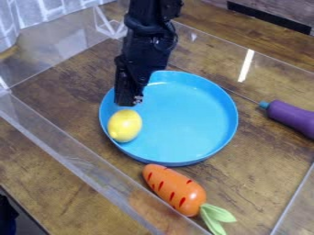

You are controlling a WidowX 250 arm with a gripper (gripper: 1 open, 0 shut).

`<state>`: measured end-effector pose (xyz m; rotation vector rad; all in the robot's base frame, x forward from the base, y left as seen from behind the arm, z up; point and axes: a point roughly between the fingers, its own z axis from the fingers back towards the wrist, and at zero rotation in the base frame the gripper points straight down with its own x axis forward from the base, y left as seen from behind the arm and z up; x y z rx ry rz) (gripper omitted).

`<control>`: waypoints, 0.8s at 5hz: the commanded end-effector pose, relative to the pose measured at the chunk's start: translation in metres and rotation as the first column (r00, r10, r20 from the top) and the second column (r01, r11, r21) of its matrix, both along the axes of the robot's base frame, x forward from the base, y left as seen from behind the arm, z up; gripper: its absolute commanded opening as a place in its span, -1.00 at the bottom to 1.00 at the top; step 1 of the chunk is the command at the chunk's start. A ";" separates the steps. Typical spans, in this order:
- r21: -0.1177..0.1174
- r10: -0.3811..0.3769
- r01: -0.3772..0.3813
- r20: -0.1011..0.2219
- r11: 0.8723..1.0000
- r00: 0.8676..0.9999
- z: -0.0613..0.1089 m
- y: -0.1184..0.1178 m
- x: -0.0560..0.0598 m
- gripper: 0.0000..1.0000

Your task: Put the lemon on the blue tray

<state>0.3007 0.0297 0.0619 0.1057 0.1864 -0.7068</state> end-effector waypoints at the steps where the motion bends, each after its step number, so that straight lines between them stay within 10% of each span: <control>1: -0.001 0.010 -0.010 0.062 1.000 0.998 0.013 0.008 0.012 1.00; 2: -0.001 0.007 -0.007 0.063 1.000 0.998 0.012 0.013 0.014 1.00; 3: -0.002 0.001 -0.001 0.068 1.000 0.998 0.012 0.015 0.016 -1.00; 4: -0.003 -0.002 0.002 0.072 1.000 0.997 0.010 0.017 0.018 -1.00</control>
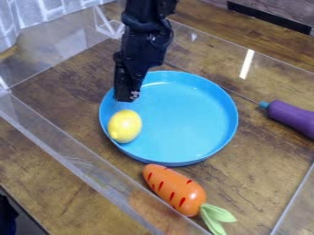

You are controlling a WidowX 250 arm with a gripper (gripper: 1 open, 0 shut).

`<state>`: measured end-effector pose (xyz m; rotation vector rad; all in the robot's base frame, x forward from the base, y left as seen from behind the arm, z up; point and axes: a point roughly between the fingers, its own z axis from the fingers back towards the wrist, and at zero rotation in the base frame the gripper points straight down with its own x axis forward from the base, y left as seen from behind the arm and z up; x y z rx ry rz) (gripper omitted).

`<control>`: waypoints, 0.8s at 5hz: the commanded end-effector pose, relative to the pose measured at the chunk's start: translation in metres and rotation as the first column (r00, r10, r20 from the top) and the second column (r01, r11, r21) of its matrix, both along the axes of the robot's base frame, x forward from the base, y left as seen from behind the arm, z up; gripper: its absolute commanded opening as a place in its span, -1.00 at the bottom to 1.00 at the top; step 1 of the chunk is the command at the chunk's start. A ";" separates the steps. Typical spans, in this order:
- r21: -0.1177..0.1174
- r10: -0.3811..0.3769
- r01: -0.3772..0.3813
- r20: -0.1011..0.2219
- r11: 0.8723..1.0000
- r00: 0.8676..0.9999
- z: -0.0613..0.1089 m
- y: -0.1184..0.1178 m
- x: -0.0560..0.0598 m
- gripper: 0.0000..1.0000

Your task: Put the lemon on the blue tray

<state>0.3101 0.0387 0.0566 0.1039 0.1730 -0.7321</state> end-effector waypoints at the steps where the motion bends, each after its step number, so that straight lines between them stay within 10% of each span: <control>1: 0.002 0.020 -0.020 0.063 1.000 0.998 0.014 0.012 0.010 -1.00; 2: 0.004 0.017 -0.017 0.064 1.000 0.998 0.015 0.016 0.011 -1.00; 3: 0.007 0.018 -0.018 0.060 1.000 0.998 0.010 0.018 0.013 1.00; 4: 0.019 0.011 -0.013 0.063 1.000 0.998 0.013 0.019 0.014 -1.00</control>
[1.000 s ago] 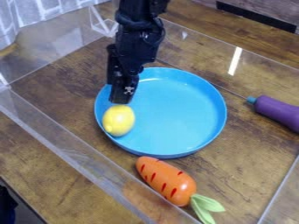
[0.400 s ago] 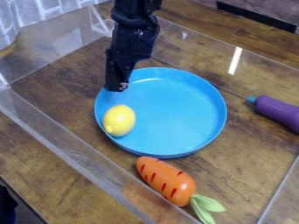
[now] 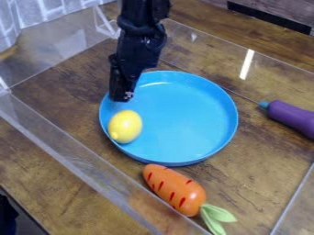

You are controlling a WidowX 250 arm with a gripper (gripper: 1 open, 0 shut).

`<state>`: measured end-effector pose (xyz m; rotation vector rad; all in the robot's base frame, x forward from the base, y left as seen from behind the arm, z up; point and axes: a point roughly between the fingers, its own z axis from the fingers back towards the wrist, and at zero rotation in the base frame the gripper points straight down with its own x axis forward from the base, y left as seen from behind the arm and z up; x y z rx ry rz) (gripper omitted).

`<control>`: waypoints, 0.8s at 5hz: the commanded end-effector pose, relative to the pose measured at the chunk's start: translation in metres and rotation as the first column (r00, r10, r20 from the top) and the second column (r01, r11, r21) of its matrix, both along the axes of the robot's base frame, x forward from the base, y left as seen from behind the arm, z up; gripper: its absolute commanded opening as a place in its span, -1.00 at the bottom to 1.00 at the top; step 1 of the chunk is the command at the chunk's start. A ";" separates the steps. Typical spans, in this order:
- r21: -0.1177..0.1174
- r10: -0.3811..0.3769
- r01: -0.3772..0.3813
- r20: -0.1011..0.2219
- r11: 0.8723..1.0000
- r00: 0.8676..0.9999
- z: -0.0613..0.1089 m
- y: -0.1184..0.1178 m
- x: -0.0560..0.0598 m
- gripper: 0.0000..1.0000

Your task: Put the lemon on the blue tray

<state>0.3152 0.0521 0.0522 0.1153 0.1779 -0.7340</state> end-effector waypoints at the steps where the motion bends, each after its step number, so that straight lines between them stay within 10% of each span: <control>1: 0.017 0.007 -0.008 0.067 1.000 0.998 0.019 0.007 0.011 -1.00; 2: 0.021 0.004 -0.006 0.067 1.000 0.998 0.017 0.009 0.012 1.00; 3: 0.022 0.008 -0.010 0.068 1.000 0.998 0.014 0.012 0.012 1.00; 4: 0.024 -0.001 -0.001 0.069 1.000 0.998 0.011 0.013 0.013 -1.00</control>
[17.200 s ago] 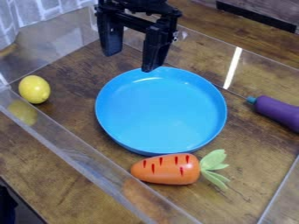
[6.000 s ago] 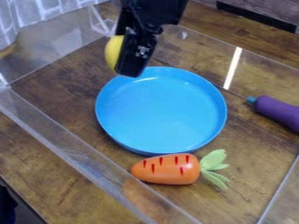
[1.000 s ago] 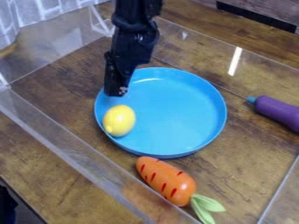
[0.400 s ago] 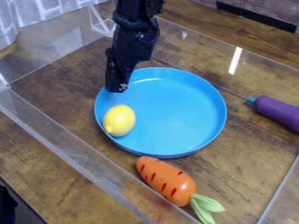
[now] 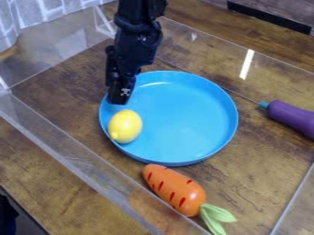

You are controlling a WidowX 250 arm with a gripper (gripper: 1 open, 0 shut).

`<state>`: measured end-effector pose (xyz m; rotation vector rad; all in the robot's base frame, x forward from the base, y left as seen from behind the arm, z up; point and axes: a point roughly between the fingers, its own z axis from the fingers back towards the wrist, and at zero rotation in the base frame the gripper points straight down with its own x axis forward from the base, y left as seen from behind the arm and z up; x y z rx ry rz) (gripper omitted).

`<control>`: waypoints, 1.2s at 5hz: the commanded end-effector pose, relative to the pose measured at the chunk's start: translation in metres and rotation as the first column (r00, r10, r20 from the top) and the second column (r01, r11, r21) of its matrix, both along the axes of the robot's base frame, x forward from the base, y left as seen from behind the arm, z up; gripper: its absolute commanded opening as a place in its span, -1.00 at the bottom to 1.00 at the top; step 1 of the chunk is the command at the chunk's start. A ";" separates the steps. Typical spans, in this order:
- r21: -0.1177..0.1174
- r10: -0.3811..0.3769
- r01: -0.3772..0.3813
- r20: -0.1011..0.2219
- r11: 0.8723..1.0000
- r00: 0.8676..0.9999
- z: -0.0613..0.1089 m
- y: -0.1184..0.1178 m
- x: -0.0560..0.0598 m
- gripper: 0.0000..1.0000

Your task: Put the lemon on the blue tray

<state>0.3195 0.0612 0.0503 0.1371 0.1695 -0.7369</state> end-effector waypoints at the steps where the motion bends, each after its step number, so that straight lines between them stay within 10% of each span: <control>1: 0.014 -0.008 0.007 0.057 1.000 0.998 0.008 0.003 0.011 1.00; 2: 0.028 -0.024 0.022 0.060 0.999 0.998 0.005 0.001 0.014 -1.00; 3: 0.035 -0.037 0.034 0.064 0.999 0.997 0.002 0.000 0.016 -1.00; 4: 0.048 -0.050 0.047 0.068 0.998 0.996 0.000 -0.001 0.018 1.00; 5: 0.064 -0.056 0.051 0.072 0.997 0.996 0.003 -0.001 0.019 1.00; 6: 0.069 -0.056 0.051 0.074 0.996 0.996 0.004 -0.001 0.020 -1.00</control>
